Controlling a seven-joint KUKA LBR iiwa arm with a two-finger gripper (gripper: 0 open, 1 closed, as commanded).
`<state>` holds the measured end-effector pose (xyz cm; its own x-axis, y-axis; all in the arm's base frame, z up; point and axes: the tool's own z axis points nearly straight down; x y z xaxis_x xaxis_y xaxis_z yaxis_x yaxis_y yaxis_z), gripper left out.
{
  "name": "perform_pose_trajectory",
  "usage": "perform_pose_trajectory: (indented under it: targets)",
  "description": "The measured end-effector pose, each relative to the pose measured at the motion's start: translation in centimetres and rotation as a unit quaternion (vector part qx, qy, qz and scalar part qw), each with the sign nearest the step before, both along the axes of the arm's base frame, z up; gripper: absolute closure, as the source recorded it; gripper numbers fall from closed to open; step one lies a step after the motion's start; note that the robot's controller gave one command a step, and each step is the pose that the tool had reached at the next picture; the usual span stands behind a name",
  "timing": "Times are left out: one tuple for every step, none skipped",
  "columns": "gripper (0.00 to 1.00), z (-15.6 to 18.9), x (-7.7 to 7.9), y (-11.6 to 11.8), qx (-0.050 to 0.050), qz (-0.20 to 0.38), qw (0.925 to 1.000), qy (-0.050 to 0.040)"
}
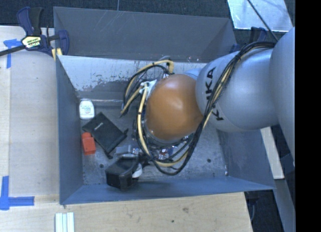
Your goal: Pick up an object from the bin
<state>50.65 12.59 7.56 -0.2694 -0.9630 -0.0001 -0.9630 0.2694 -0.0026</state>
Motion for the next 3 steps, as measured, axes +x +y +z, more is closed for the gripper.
perform_pose_trajectory:
  targets:
    - [1.0,0.1,0.2,0.2,0.003,-0.002,1.0,-0.0026]
    - [1.0,1.3,0.3,0.4,0.003,-0.005,1.0,-0.0018]
    - [1.0,5.0,0.4,0.4,0.002,-0.007,1.0,-0.001]
